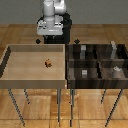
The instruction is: Place the loaf of bread into the appropriate compartment.
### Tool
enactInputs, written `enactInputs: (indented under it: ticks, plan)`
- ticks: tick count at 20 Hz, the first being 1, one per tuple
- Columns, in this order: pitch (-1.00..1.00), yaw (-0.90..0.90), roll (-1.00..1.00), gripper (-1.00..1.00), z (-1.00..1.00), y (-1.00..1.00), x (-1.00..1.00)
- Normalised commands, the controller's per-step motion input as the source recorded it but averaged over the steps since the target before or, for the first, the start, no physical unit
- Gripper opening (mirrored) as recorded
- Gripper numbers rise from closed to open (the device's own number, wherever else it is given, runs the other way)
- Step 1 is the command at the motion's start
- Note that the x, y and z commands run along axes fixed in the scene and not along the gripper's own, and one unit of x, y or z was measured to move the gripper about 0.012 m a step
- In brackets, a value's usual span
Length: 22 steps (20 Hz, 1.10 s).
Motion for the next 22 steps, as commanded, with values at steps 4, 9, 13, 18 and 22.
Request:
enactInputs:
  ticks: [4,9,13,18,22]
  plan:
    - [0.00,0.00,0.00,1.00,0.00,0.00,0.00]
    - [0.00,0.00,0.00,1.00,0.00,-0.20,0.00]
    - [0.00,0.00,0.00,1.00,0.00,0.00,0.50]
    - [0.00,0.00,0.00,1.00,0.00,0.00,1.00]
    - [0.00,0.00,0.00,1.00,-0.25,0.00,0.25]
